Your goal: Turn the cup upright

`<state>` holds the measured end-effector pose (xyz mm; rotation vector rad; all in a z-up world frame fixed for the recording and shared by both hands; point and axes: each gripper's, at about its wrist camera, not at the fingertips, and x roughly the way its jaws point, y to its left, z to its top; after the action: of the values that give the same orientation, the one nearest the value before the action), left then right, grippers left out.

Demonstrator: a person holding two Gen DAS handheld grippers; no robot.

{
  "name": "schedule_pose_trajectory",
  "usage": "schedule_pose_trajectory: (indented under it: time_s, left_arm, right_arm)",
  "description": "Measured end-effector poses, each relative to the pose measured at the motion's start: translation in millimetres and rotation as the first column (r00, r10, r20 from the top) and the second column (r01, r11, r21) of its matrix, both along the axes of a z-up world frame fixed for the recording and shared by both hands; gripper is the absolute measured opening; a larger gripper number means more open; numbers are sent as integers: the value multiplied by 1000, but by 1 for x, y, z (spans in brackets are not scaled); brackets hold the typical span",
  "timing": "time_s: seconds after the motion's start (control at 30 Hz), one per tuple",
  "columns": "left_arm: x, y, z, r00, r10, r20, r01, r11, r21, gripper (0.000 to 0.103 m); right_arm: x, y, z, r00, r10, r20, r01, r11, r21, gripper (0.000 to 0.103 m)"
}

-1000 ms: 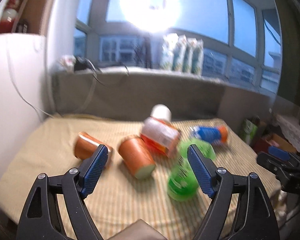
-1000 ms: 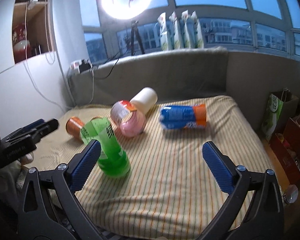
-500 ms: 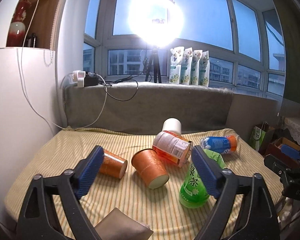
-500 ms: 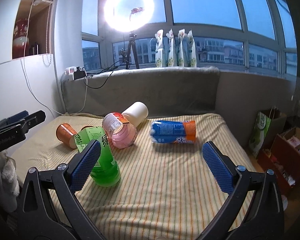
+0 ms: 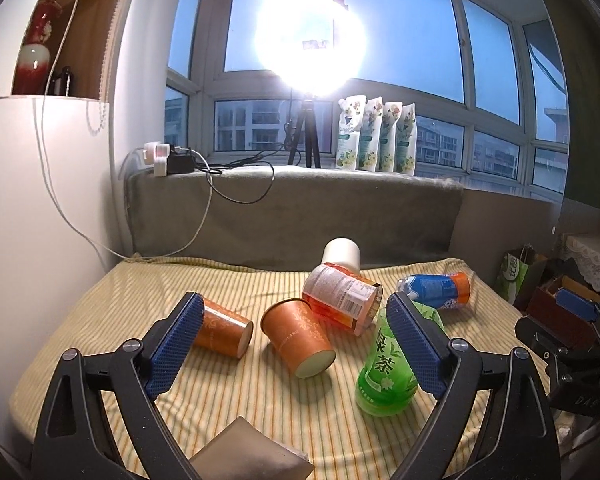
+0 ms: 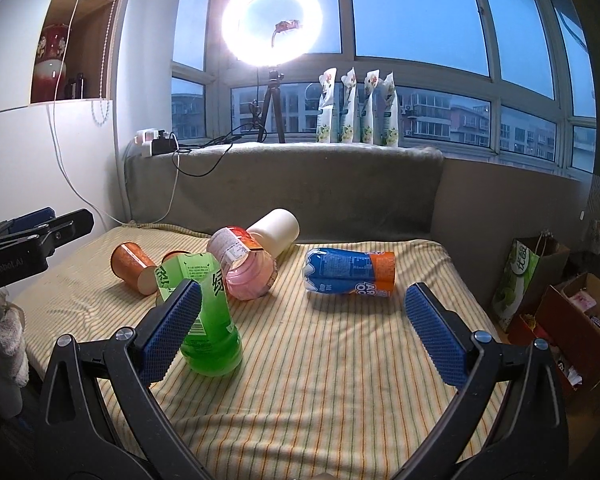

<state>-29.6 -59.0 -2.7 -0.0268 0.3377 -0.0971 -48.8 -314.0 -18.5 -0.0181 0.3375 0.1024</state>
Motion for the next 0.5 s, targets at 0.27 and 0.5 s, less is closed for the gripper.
schedule_pose_trajectory:
  time_s: [0.27,0.5]
  left_arm:
    - [0,-1,0,1000,-12,-8,12,1000,5,93]
    - [1,-1,-1,1000,-16,-12,16,1000,5,93]
  right_arm:
    - [0,0,0,1000,3,-2,-3,1000,1,103]
    - [0,1,-2,1000,2,-5,-2,1000,3,103]
